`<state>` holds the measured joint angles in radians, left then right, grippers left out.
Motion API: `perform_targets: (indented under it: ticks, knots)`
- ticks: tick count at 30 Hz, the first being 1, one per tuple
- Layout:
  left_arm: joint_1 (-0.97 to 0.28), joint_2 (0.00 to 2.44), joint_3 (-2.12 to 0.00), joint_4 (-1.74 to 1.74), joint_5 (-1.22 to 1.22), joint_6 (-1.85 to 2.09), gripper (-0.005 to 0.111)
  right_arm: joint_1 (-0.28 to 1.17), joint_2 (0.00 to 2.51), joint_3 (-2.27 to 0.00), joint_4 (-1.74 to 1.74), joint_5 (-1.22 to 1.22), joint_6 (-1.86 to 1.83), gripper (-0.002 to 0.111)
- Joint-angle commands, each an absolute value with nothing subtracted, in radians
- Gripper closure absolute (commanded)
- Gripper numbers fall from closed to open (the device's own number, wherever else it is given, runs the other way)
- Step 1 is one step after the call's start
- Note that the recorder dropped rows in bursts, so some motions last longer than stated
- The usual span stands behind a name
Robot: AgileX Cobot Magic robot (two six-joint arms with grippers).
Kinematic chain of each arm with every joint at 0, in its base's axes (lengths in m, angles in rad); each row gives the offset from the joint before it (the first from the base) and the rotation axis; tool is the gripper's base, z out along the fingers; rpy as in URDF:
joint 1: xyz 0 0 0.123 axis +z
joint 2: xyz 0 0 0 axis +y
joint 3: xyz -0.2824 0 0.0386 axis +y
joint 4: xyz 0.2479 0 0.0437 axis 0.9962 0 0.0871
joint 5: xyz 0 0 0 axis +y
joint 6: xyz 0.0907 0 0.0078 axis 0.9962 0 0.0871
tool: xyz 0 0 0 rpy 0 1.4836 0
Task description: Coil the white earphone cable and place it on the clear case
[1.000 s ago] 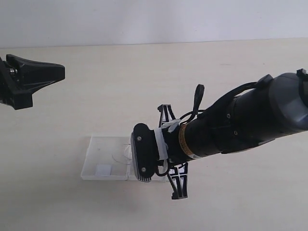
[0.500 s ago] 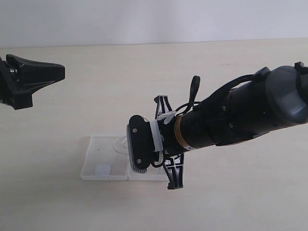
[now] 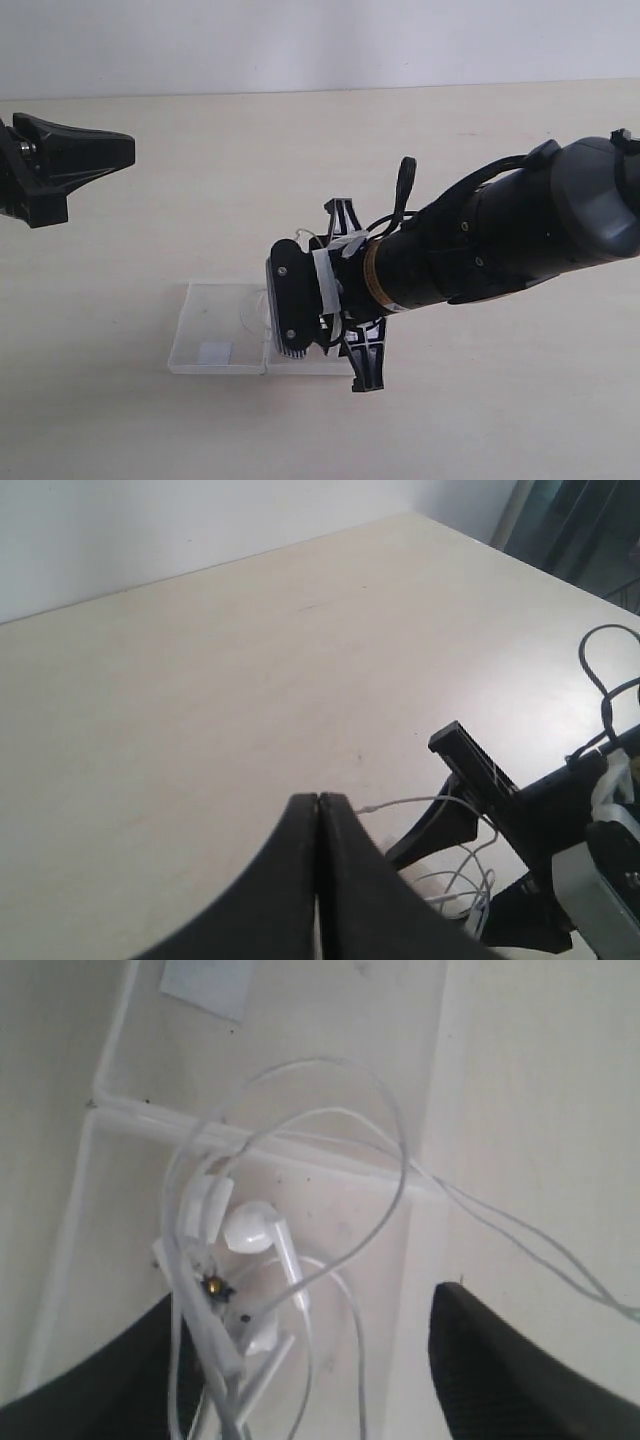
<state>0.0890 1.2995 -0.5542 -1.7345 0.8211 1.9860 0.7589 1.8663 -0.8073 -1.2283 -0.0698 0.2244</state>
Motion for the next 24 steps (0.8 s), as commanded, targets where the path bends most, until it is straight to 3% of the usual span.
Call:
perform_targets:
  ticks: [1, 24]
  knots:
    - [0.09, 1.292, -0.551, -1.744, 0.825, 1.984, 0.107, 0.756, 1.867, -0.815, -1.23, 0.0, 0.237, 0.047]
    - [0.09, 1.292, -0.551, -1.744, 0.825, 1.984, 0.107, 0.879, 1.781, -0.815, -1.18, 0.161, 0.23, 0.047]
